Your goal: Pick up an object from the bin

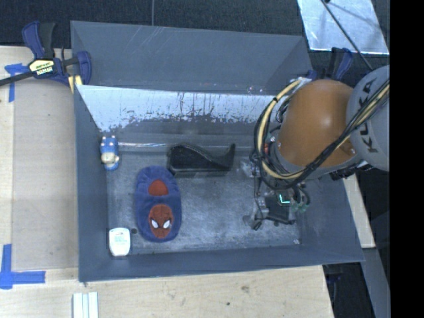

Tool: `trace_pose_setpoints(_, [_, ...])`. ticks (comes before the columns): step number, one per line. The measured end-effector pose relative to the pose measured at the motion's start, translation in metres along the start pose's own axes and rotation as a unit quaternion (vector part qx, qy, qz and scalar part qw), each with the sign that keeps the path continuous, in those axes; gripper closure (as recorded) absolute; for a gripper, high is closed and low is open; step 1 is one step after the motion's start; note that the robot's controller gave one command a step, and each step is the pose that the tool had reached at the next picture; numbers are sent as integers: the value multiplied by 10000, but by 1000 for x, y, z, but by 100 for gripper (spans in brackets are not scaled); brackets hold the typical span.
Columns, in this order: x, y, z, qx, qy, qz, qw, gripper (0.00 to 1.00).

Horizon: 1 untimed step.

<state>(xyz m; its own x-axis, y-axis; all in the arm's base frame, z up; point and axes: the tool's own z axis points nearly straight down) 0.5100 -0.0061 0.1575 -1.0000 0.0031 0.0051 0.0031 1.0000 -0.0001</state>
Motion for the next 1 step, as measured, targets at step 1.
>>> trace_pose_setpoints(1, [-23,-82,71,17,-4,258,9997,0])
